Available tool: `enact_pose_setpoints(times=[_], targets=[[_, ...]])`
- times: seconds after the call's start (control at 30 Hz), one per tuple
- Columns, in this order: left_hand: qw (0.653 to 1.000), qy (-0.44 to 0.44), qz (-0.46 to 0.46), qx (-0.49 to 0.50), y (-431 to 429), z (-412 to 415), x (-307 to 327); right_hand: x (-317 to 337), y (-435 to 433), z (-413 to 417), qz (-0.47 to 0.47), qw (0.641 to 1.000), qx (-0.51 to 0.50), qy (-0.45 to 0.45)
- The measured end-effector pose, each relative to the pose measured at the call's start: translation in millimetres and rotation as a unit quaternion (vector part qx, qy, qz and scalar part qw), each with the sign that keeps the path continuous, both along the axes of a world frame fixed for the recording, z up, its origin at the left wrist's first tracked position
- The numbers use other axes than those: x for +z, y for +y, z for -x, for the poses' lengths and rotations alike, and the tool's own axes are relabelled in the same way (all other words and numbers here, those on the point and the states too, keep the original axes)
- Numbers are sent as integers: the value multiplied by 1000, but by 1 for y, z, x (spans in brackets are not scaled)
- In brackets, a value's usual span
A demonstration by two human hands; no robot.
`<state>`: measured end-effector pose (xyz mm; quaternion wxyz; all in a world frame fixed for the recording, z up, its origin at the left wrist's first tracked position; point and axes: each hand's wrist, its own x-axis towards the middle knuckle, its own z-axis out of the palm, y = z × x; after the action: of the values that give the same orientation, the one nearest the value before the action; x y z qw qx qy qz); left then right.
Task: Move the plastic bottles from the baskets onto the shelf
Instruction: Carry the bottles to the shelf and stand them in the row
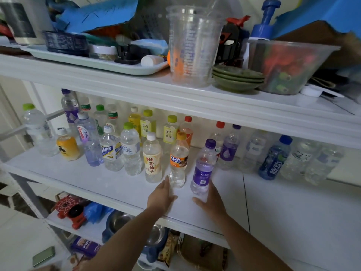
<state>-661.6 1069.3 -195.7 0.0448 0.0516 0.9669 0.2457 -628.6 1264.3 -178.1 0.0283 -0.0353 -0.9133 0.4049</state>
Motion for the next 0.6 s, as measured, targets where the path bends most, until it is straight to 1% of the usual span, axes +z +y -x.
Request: enact_pose_setpoints(times=[0.03, 0.1, 0.17, 0.27, 0.37, 0.47, 0.53, 0.6], targets=[[1000, 9, 24, -8, -3, -6, 0, -1, 0, -4, -28, 1000, -4, -1], [996, 19, 84, -32, -13, -20, 1, -3, -2, -11, -87, 996, -9, -32], [985, 26, 158, -69, -25, -33, 4, -5, -6, -19, -151, 986, -4, -70], [967, 35, 233, -94, -50, -54, 11, -5, -20, -34, -232, 969, 19, -88], [962, 44, 260, -77, -83, -81, 18, 1, -53, -51, -250, 962, 57, -89], [958, 47, 279, -45, -134, -119, 26, 9, -104, -72, -265, 953, 135, -67], [958, 49, 283, -3, -177, -152, 31, 15, -147, -89, -279, 939, 196, -45], [958, 42, 279, 46, -225, -194, 37, 21, -194, -108, -306, 917, 254, -20]])
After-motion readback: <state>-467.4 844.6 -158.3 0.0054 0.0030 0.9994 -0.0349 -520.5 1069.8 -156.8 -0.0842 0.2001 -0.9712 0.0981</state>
